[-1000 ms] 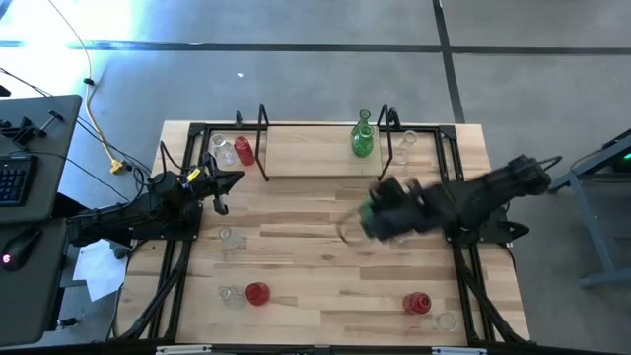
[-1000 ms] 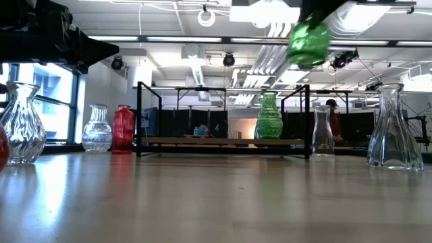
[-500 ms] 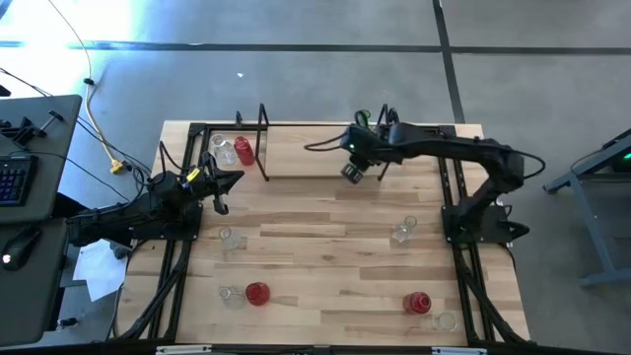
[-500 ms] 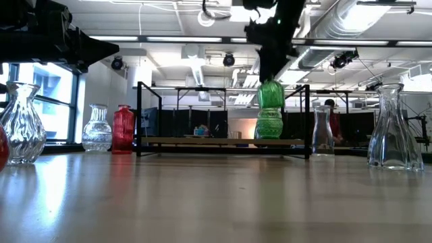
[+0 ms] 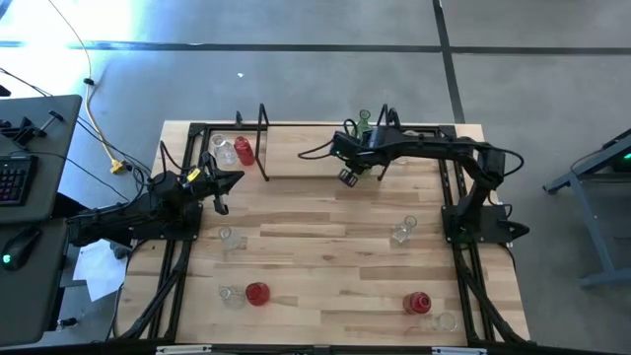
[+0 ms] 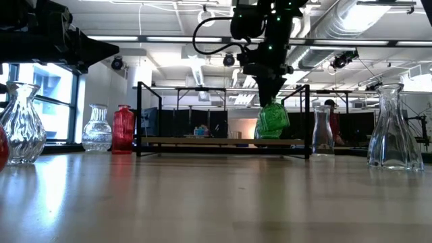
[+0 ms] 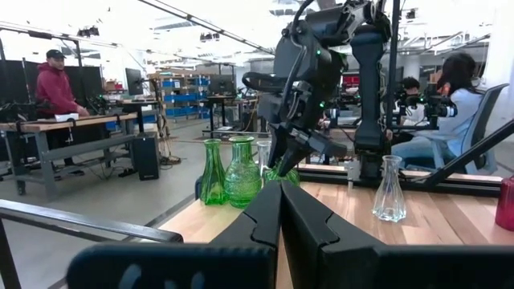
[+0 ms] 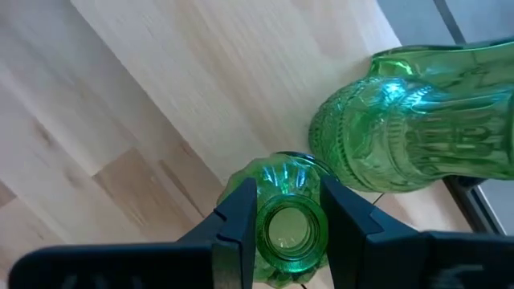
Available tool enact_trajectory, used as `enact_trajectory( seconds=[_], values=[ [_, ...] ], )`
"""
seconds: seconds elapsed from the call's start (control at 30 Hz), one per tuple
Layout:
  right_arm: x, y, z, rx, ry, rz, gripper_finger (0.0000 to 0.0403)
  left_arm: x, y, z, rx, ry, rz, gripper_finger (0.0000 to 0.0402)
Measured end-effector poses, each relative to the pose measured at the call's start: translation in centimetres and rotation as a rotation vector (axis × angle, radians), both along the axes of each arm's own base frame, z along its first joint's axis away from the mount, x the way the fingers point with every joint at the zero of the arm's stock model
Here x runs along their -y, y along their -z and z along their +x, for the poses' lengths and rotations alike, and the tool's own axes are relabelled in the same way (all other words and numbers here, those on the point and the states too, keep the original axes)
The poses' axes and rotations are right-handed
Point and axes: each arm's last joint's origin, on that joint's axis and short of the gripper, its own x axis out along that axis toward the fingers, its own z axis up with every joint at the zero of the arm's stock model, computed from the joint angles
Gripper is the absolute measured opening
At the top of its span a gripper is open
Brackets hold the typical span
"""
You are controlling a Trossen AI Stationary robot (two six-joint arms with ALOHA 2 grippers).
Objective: Sort vases onto shelf
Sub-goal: Put the green vase aligned with the other green vases on the shelf
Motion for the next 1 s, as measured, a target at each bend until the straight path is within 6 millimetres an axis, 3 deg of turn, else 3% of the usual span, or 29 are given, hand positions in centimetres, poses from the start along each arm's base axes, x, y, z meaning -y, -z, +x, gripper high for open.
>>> enact_trajectory(
  seconds=[0.23,0.63,1.0],
  values=[
    [0.1,0.0,0.2,0.052,0.092,-0.020,0.0081,0.0,0.0,0.0,0.002,0.001,-0.007,0.0003],
    [-0.5,-0.2,0.6,0.225,0.406,-0.087,0.0081,0.0,0.0,0.0,0.003,0.002,-0.007,0.0003],
    [-0.8,1.7,1.9,0.256,0.484,-0.094,0.0081,0.0,0.0,0.0,0.004,0.006,-0.010,0.0003]
  ],
)
